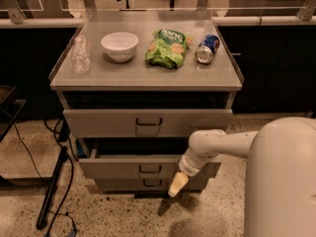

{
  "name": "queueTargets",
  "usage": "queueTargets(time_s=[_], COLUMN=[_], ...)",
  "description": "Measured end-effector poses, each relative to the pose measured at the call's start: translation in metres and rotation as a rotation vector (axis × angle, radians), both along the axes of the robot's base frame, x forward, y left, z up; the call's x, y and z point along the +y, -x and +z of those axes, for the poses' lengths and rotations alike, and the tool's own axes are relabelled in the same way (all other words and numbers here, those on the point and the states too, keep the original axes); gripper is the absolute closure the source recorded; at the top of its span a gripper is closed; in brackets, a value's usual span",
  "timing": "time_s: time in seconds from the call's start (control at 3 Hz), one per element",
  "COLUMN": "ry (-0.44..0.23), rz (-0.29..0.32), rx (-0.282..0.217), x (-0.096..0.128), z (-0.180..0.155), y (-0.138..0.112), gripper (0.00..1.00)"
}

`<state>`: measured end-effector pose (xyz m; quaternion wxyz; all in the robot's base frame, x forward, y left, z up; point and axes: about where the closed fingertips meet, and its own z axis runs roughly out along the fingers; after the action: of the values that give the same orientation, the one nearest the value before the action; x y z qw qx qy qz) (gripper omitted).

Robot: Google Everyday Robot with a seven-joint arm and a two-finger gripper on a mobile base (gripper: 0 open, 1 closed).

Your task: Open middle drawer

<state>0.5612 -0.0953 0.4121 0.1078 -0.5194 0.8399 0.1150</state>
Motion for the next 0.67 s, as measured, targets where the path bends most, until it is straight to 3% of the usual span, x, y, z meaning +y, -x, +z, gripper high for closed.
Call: queueTargets(time_s=[0.33, 0.67], ry=[-0.033, -0.037], rz=[0.003, -0.016], rx=[0.066, 0.11], x=[-0.007, -0.02], z=[0.007, 0.006], y=[0.031, 0.046], gripper=[0.0, 0.0])
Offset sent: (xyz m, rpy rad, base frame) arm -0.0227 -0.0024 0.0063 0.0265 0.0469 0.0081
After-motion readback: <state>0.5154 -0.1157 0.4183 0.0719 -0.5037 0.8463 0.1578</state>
